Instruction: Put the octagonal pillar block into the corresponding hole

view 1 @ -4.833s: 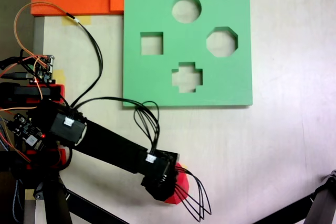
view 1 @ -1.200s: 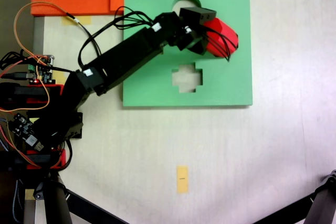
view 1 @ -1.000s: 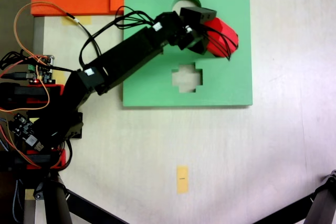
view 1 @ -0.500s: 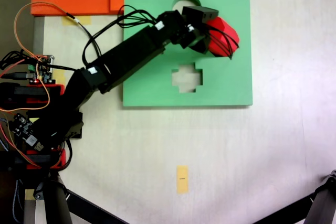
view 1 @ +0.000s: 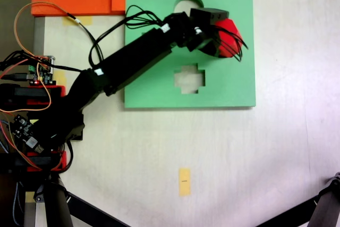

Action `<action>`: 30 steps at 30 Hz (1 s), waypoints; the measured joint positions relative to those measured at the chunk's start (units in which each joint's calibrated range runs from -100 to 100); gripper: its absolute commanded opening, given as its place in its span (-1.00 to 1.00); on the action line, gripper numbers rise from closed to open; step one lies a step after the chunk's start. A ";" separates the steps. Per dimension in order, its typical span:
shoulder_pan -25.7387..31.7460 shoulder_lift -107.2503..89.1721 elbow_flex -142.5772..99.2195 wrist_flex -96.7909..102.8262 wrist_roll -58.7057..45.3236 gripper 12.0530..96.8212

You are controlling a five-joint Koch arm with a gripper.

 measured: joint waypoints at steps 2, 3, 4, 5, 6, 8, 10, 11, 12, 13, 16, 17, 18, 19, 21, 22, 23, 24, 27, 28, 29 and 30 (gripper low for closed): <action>0.00 1.37 1.18 -0.10 -0.59 -0.61; -0.05 1.92 1.76 -0.20 -0.98 -0.60; -0.05 2.46 2.45 -0.20 -1.42 -0.58; -0.05 2.74 2.84 -0.20 -1.81 -0.57; -0.05 2.87 2.94 -0.20 -2.00 -0.56; 0.00 2.74 2.94 -0.20 -2.20 -0.56; 0.15 2.19 2.94 -0.69 -2.64 -0.55; 0.24 1.64 2.94 -1.47 -3.17 -0.52; 0.34 0.68 2.94 -2.06 -3.76 -0.50; 0.44 0.14 2.94 -2.64 -4.44 -0.50; 0.59 -0.82 2.84 -4.80 -5.91 -0.50; 0.63 -1.23 2.84 -5.58 -6.25 -0.50; 0.68 -1.50 2.74 -6.36 -6.54 -0.50; 0.83 -1.64 2.65 -7.64 -6.94 -0.50; 1.07 -1.64 2.45 -9.30 -7.52 -0.50; 1.17 -1.64 2.45 -9.59 -7.62 -0.50; 1.32 -1.78 2.45 -10.08 -7.77 -0.50; 1.32 -2.05 2.35 -10.67 -7.81 -0.50; 1.32 -2.19 2.45 -11.06 -7.86 -0.50; 1.32 -2.19 2.35 -11.06 -7.86 -0.50; 1.32 -2.19 2.45 -11.06 -7.86 -0.50; 1.32 -2.19 2.45 -11.06 -7.86 -0.50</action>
